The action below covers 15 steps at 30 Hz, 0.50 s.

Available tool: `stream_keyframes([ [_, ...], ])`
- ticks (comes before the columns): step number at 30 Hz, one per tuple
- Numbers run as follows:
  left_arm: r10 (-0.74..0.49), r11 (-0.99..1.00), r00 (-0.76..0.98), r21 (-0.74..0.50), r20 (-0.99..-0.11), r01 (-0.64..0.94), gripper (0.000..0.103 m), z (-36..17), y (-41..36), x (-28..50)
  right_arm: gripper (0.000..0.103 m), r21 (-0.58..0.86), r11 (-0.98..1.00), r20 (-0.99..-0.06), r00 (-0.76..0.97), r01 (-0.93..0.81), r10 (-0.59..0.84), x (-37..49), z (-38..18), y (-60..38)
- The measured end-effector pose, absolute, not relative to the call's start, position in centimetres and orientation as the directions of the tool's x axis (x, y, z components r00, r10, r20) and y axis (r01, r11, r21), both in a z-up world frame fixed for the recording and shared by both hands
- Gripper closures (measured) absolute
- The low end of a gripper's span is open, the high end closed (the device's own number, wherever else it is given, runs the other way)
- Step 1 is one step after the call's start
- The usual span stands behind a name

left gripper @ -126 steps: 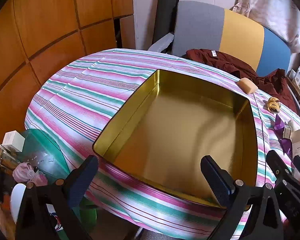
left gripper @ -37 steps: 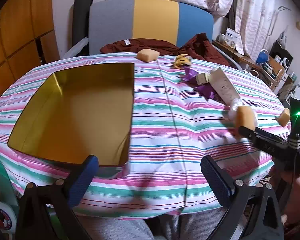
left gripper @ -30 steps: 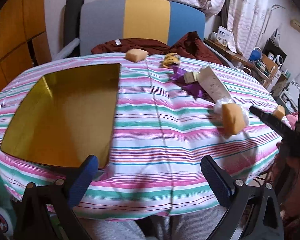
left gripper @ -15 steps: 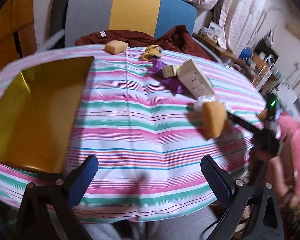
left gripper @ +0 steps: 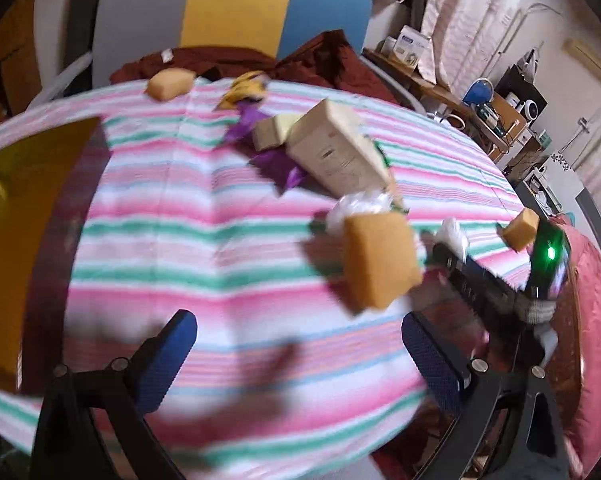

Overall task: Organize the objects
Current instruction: 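Reach the right gripper to the plastic-wrapped bundle and close on it, then grasp the tan sponge with the left gripper while the right gripper holds the bundle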

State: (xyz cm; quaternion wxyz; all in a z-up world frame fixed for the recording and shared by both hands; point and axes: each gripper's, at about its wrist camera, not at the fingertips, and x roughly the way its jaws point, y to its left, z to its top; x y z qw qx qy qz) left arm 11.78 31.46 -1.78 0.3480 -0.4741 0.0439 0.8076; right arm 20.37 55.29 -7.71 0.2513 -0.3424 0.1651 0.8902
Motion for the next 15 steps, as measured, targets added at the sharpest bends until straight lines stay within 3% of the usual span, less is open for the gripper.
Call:
stream_keyframes([
  [3, 0.548, -0.737, -0.314, -0.27, -0.776, -0.619, 0.0, -1.8, 34.3, 11.5, 0.067, 0.094, -0.828, -0.685, -0.64, -0.552, 0.349, 20.4, -7.9, 55.1],
  [12, 0.5, -0.771, -0.28, -0.274, -0.819, -0.575, 0.0, -4.0, 40.1, 10.5, 0.067, 0.064, -0.843, -0.66, -0.657, -0.534, 0.365, 20.4, -8.3, 54.9],
  [15, 0.461, -0.783, -0.324, -0.207, -0.826, -0.587, 0.0, -4.7, 40.9, 10.6, 0.067, 0.069, -0.843, -0.659, -0.659, -0.534, 0.363, 20.5, -8.3, 54.9],
])
